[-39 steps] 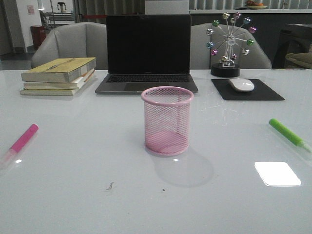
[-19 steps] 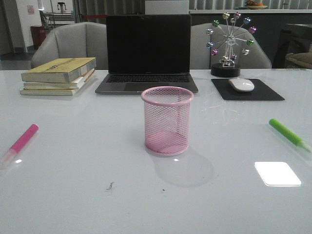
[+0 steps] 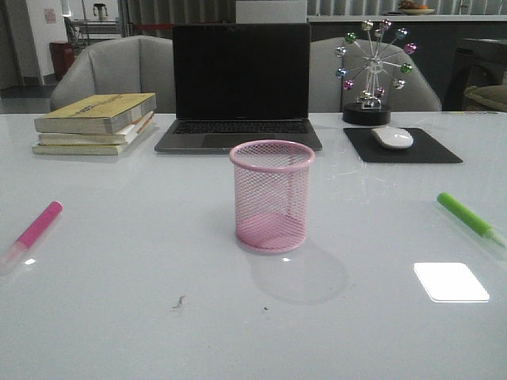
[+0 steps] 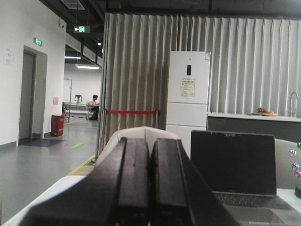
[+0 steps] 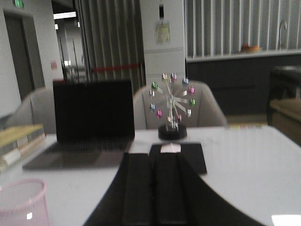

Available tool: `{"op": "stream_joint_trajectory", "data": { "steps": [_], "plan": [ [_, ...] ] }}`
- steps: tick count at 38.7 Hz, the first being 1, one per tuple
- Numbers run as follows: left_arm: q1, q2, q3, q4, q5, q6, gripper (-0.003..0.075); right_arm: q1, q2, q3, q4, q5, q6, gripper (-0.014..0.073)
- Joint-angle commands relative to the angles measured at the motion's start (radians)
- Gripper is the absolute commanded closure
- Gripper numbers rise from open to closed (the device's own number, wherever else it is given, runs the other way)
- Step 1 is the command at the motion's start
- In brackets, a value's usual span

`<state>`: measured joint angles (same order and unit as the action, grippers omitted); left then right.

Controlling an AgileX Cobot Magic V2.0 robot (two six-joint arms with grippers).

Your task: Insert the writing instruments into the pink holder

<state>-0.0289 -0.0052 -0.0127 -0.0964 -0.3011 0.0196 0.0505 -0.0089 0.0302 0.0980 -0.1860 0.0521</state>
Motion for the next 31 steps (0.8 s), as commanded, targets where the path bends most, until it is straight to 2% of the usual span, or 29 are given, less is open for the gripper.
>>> {"op": "stream_joint_trajectory", "data": {
  "steps": [1,6,13,17,22,26,31],
  "plan": [
    [-0.007,-0.021,-0.081,-0.004,-0.097,-0.012,0.0629,-0.001,-0.021,-0.049,0.002,-0.164,0.051,0.0536],
    [-0.007,-0.017,-0.2,0.02,-0.006,-0.012,0.0629,-0.001,-0.02,-0.181,0.002,-0.018,0.055,0.0536],
    [-0.007,0.069,-0.385,0.023,0.222,-0.012,0.0629,-0.001,0.053,-0.397,-0.066,0.215,0.053,0.0536],
    [-0.007,0.171,-0.494,0.023,0.281,-0.012,0.0629,-0.001,0.167,-0.486,-0.111,0.25,0.053,0.0536],
    [-0.007,0.324,-0.583,0.023,0.285,-0.012,0.0629,-0.001,0.347,-0.583,-0.169,0.293,0.053,0.0536],
    [-0.007,0.462,-0.599,0.023,0.285,-0.012,0.0629,-0.001,0.496,-0.636,-0.182,0.338,0.053,0.0536],
    [-0.007,0.613,-0.599,0.023,0.357,-0.012,0.0629,-0.001,0.638,-0.646,-0.182,0.384,0.053,0.0536]
  ]
}}
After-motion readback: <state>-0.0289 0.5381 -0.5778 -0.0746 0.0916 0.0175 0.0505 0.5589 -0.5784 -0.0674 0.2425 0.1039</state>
